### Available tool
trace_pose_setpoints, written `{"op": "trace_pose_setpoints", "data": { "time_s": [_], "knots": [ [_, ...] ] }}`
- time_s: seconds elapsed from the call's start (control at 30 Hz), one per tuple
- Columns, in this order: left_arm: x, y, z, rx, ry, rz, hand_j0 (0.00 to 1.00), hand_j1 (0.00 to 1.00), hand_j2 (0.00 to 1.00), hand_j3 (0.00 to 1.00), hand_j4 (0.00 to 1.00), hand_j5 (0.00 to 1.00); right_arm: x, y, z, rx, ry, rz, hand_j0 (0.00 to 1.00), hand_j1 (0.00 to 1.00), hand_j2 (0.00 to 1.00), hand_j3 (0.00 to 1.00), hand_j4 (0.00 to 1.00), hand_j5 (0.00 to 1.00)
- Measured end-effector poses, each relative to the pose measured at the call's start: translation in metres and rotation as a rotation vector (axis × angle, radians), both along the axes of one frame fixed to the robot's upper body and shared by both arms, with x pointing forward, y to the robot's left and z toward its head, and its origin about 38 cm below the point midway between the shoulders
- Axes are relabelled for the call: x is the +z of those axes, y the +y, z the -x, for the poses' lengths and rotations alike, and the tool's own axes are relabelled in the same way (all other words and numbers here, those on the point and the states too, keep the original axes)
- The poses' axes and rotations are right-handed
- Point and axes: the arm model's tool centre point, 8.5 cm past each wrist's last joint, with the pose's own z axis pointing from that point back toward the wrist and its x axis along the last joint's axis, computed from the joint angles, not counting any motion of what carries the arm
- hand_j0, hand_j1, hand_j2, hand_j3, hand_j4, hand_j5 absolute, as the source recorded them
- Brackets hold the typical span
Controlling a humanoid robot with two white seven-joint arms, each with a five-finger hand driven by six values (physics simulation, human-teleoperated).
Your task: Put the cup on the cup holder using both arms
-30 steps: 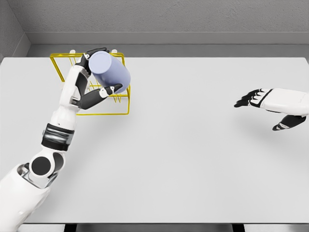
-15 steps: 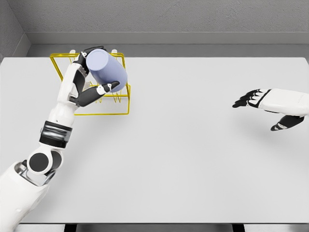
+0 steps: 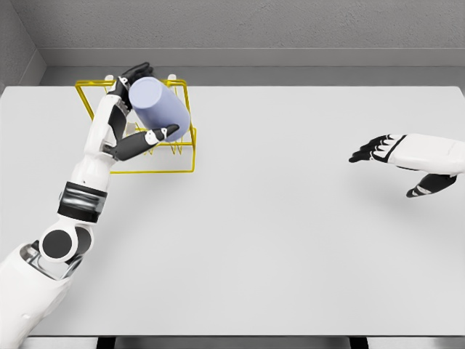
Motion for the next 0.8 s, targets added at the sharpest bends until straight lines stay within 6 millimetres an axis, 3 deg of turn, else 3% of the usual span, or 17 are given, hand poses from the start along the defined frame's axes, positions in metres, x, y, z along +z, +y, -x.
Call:
{"op": "trace_pose_setpoints", "data": {
  "time_s": [0.43, 0.8],
  "knots": [
    [0.001, 0.006, 0.0, 0.014, -0.01, 0.003, 1.0, 1.0, 1.0, 1.0, 1.0, 1.0, 0.0, 0.0, 0.0, 0.0, -0.001, 0.0, 1.0, 1.0, 1.0, 1.0, 1.0, 1.0],
    [0.0, 0.048, 0.023, 0.033, -0.114, 0.008, 1.0, 1.0, 1.0, 1.0, 1.0, 1.0, 0.0, 0.0, 0.0, 0.0, 0.0, 0.0, 1.0, 1.0, 1.0, 1.0, 1.0, 1.0]
  ]
}}
